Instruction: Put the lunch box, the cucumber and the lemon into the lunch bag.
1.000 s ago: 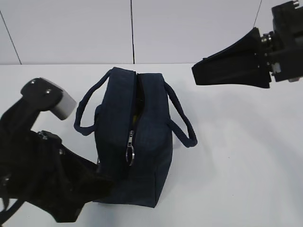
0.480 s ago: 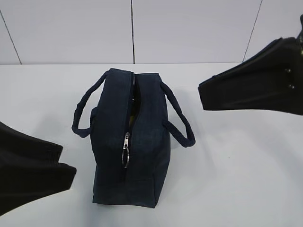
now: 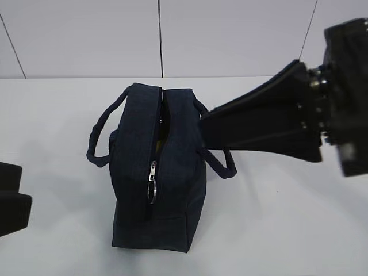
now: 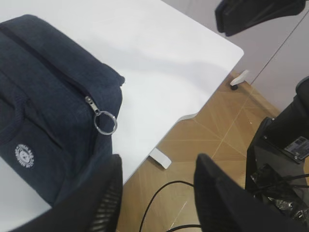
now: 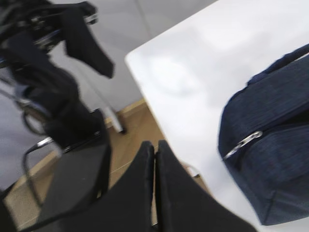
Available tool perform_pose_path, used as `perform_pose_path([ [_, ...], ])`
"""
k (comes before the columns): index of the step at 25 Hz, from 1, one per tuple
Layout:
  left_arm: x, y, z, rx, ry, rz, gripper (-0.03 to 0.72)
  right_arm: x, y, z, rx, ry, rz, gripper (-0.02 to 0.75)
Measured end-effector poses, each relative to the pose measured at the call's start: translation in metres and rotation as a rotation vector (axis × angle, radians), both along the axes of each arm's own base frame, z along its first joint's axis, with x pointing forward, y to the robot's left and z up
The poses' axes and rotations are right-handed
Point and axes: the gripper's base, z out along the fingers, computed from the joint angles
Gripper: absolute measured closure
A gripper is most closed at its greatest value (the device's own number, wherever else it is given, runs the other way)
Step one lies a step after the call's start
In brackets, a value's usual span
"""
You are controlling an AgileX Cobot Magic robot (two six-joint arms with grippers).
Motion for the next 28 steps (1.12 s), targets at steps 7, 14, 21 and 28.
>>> perform_pose_path([
  [7, -0.004, 0.009, 0.011, 0.017, -0.018, 0.029, 0.336, -0.004, 0.017, -0.030, -0.014, 0.049, -0.210, 0.731],
  [14, -0.004, 0.013, 0.040, -0.025, -0.091, 0.049, 0.336, -0.008, 0.014, -0.071, 0.003, 0.154, -0.384, 0.731],
  [21, -0.002, 0.015, 0.041, 0.000, -0.129, 0.062, 0.336, -0.011, 0.039, -0.099, -0.048, 0.290, -0.379, 0.731],
  [28, -0.001, 0.015, 0.043, -0.006, -0.141, 0.069, 0.336, -0.008, 0.051, -0.119, -0.082, 0.387, -0.365, 0.570],
])
